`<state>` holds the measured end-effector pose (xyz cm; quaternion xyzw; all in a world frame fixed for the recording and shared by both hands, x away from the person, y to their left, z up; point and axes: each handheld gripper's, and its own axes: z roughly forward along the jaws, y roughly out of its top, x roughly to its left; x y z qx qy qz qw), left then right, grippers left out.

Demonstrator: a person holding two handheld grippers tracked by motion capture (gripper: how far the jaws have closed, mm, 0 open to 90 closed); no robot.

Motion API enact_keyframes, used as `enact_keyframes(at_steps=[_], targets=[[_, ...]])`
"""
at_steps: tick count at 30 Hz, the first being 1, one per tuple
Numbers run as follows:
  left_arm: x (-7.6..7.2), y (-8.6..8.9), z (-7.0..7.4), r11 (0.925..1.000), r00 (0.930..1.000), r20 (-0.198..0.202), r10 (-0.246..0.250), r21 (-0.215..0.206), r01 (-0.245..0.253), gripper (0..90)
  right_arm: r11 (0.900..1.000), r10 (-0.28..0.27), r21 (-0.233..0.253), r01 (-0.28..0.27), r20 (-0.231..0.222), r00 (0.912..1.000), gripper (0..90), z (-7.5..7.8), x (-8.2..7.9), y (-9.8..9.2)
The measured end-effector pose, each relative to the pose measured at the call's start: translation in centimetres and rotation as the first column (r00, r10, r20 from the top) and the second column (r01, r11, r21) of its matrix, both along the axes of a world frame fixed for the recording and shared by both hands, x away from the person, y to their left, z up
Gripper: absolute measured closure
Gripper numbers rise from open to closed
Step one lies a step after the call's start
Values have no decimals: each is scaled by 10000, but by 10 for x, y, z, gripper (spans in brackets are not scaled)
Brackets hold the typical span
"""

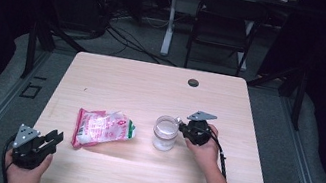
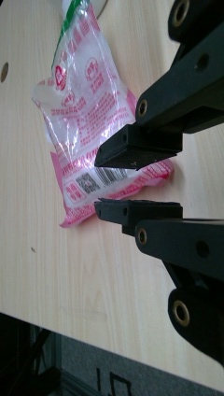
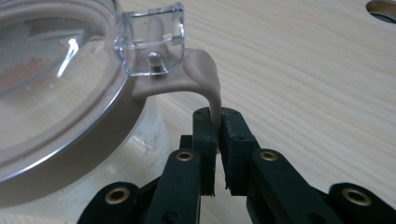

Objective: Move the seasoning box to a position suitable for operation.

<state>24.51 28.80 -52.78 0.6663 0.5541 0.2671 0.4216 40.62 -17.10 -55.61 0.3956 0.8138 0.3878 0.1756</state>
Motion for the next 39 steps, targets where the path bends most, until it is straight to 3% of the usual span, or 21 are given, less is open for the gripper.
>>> enact_keyframes(at_steps=[5, 8, 14, 16, 19, 24, 26, 32, 39], targets=[[12, -20, 3, 9967, 9969, 144, -771, 260, 767, 730, 9979, -509, -400, 505, -84, 9987, 856, 4, -17, -2], [17, -27, 3, 9942, 9944, 175, -1038, 310, 1032, 730, 9967, -764, -286, 760, -128, 9970, 856, 4, -24, -5], [36, -53, 6, 9795, 9796, 213, -2000, 310, 1993, 730, 9886, -1498, 88, 1503, -425, 9878, 851, 7, -52, -17], [38, -57, 6, 9766, 9767, 222, -2133, 340, 2125, 730, 9865, -1635, 17, 1637, -417, 9857, 851, 8, -60, -19], [47, -70, 8, 9666, 9666, 276, -2547, 353, 2537, 732, 9847, -1742, -3, 1744, -494, 9835, 851, 8, -72, -19], [54, -80, 9, 9574, 9569, 342, -2883, 288, 2874, 740, 9851, -1717, 22, 1720, -518, 9838, 849, 9, -85, -15], [58, -89, 10, 9485, 9482, 333, -3160, 337, 3149, 742, 9864, -1633, 98, 1641, -566, 9850, 844, 8, -94, -13], [64, -107, 12, 9307, 9303, 345, -3651, 398, 3637, 746, 9873, -1500, 433, 1530, -666, 9864, 839, 10, -104, -17], [69, -119, 14, 9198, 9194, 377, -3916, 444, 3899, 748, 9881, -1319, 715, 1361, -613, 9894, 820, 14, -113, -26]])
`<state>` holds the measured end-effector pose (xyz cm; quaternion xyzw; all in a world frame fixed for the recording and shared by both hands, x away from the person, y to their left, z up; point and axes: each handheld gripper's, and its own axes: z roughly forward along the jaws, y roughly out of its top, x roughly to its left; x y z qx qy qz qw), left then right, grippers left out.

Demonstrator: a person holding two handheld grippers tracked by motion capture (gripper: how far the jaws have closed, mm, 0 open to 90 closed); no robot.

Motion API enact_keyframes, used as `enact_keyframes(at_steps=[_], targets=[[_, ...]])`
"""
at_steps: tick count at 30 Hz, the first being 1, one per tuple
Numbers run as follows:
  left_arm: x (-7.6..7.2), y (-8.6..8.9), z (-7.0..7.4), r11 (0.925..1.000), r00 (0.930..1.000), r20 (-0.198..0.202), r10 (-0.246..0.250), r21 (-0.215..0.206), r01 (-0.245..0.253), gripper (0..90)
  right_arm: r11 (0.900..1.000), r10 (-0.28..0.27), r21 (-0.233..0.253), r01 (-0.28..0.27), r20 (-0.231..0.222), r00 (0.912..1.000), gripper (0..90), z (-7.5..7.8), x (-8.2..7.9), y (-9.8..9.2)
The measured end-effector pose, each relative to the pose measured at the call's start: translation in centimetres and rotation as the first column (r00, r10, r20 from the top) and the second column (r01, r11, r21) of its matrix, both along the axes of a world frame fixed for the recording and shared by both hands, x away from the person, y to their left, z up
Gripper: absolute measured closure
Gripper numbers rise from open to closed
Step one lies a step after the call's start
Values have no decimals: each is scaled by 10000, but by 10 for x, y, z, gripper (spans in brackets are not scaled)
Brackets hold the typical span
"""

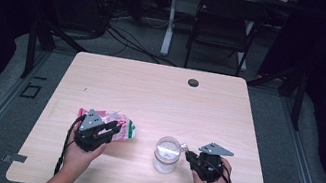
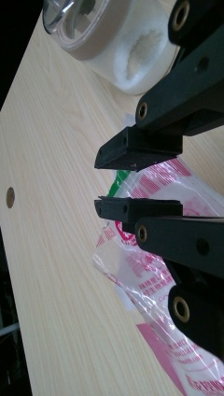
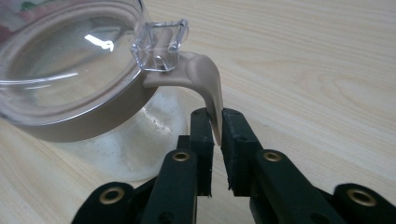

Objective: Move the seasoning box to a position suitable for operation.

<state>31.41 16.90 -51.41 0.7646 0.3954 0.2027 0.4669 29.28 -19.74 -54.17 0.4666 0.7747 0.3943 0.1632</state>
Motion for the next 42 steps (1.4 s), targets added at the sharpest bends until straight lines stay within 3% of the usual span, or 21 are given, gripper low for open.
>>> enact_keyframes(at_steps=[6, 9, 10, 13, 14, 16, 19, 23, 28, 33, 37, 38, 42], targets=[[0, -10, 12, 9997, 9997, 60, -234, -40, 234, 754, 10000, -84, -6, 84, 442, 9990, 767, 16, -15, -9], [2, -16, 17, 9996, 9996, 61, -282, 37, 282, 756, 9999, -163, -13, 164, 400, 9991, 753, 27, -16, -10], [4, -22, 23, 9990, 9993, 27, -379, 235, 378, 755, 9999, -170, -9, 171, 351, 9992, 744, 31, -16, -10], [5, -29, 29, 9979, 9988, -31, -495, 409, 496, 764, 9999, -128, -53, 131, 466, 9988, 713, 39, -14, -8], [6, -36, 34, 9976, 9983, -48, -586, 369, 588, 767, 9998, -109, -179, 126, 907, 9958, 676, 49, -10, -7], [7, -43, 39, 9974, 9980, 0, -633, 347, 632, 773, 9999, -163, 60, 158, 1026, 9946, 672, 56, -6, -6], [8, -53, 45, 9970, 9975, -48, -703, 319, 704, 789, 9993, -135, 370, 101, 947, 9954, 669, 69, 3, -7], [13, -62, 48, 9968, 9965, -240, -805, 7, 806, 797, 9996, -78, 274, 47, 1118, 9937, 656, 81, 10, -3], [15, -68, 48, 9951, 9944, -452, -959, -285, 947, 795, 9994, 36, 350, -72, 1019, 9948, 650, 82, 14, 1], [7, -69, 36, 9915, 9897, -716, -1236, -487, 1203, 782, 9994, 16, 346, -45, 838, 9965, 599, 73, 15, 2], [4, -70, 31, 9912, 9888, -690, -1322, -188, 1312, 669, 9969, 363, 675, -415, 767, 9964, 532, 70, 14, 1], [2, -69, 29, 9912, 9895, -715, -1254, -513, 1219, 666, 9972, 432, 572, -487, 945, 9946, 518, 71, 13, 2], [0, -68, 26, 9898, 9872, -972, -1266, -783, 1192, 624, 9967, 427, 642, -498, 1072, 9933, 462, 71, 11, 4]])
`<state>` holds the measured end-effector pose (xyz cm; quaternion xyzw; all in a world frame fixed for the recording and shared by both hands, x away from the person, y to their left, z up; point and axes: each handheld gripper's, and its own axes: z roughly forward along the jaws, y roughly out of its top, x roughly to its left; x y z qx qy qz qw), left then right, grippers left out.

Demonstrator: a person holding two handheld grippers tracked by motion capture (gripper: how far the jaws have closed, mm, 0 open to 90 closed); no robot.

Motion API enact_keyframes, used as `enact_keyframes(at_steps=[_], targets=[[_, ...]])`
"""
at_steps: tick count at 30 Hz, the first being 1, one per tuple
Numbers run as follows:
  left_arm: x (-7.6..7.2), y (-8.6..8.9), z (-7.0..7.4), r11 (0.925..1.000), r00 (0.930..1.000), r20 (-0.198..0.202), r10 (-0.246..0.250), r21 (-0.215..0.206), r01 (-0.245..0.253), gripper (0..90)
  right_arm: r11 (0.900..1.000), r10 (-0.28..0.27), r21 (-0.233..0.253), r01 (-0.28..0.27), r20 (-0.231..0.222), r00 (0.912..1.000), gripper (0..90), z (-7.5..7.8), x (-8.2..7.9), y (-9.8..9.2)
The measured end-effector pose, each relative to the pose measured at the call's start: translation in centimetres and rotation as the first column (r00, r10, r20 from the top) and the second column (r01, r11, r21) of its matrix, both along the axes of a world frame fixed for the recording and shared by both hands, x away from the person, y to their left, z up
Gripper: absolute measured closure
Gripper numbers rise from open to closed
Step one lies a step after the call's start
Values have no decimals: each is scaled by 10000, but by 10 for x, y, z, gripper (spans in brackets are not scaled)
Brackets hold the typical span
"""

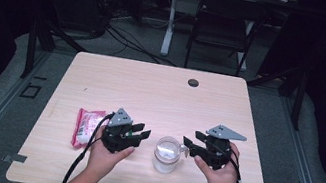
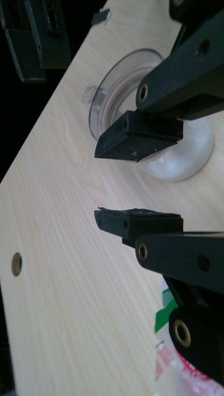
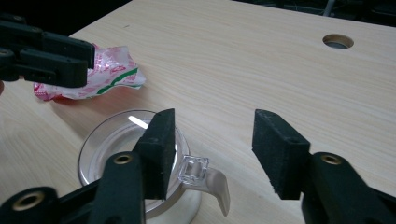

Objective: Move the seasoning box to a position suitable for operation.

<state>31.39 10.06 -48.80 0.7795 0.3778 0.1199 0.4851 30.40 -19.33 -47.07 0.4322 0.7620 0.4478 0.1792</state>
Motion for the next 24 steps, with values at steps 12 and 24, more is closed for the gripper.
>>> enact_keyframes(at_steps=[12, 24], targets=[[-7, -9, -12, 9982, 9990, 61, -440, 421, 437, 647, 9984, -495, 276, 496, -68, 9988, 708, -1, -5, -4], [-9, -12, -18, 9941, 9937, -625, -927, 511, 959, 885, 9994, -299, -215, 283, -782, 9965, 773, -16, 0, 6]])
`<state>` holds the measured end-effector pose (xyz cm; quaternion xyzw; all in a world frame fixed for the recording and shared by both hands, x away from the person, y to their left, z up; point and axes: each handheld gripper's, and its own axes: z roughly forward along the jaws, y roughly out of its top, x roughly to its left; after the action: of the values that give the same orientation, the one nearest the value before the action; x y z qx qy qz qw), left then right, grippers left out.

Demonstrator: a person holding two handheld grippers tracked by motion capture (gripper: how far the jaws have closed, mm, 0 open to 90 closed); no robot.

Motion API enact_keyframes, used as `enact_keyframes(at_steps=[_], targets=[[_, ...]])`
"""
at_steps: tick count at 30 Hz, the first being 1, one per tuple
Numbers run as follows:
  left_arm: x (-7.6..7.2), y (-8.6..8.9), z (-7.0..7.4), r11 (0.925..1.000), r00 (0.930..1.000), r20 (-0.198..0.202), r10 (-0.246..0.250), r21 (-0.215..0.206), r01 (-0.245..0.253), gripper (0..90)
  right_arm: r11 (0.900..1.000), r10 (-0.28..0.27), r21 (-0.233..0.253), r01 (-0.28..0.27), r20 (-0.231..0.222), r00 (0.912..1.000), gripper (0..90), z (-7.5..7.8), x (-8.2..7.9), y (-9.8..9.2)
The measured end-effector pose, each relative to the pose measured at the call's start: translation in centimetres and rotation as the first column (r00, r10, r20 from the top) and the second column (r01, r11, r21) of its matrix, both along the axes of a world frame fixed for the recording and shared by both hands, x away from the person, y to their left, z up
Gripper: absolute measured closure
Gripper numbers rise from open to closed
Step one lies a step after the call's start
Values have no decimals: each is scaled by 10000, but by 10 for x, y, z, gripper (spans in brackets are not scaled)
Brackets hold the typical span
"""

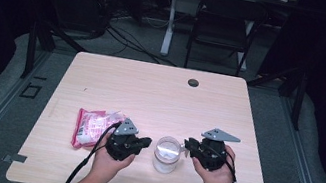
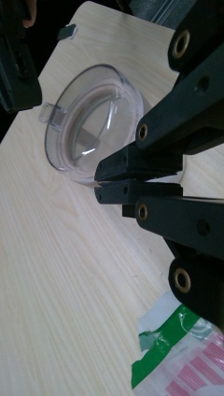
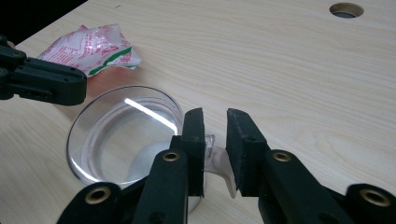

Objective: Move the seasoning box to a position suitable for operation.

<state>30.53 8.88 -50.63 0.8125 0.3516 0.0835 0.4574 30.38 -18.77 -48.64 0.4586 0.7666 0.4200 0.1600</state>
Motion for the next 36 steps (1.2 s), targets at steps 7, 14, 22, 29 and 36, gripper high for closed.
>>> enact_keyframes(at_steps=[7, 14, 22, 29, 36], targets=[[-2, -5, -2, 9988, 9994, -44, -340, 342, 341, 900, 9998, -26, 175, 31, -272, 9996, 826, -3, 2, 0], [-5, -13, -7, 9944, 9973, -195, -706, 779, 719, 900, 9996, 78, 279, -68, -362, 9993, 873, -3, 2, 0], [-6, -15, -12, 9901, 9964, -345, -781, 1139, 815, 900, 9997, 112, 231, -104, -349, 9993, 882, -3, 3, 0], [-5, -14, -9, 9907, 9950, -414, -910, 972, 947, 900, 9995, 87, 306, -75, -380, 9992, 882, -3, 3, 0], [-6, -13, -9, 9920, 9953, -372, -892, 863, 921, 900, 9997, 50, 235, -41, -357, 9994, 882, -3, 2, 0]])
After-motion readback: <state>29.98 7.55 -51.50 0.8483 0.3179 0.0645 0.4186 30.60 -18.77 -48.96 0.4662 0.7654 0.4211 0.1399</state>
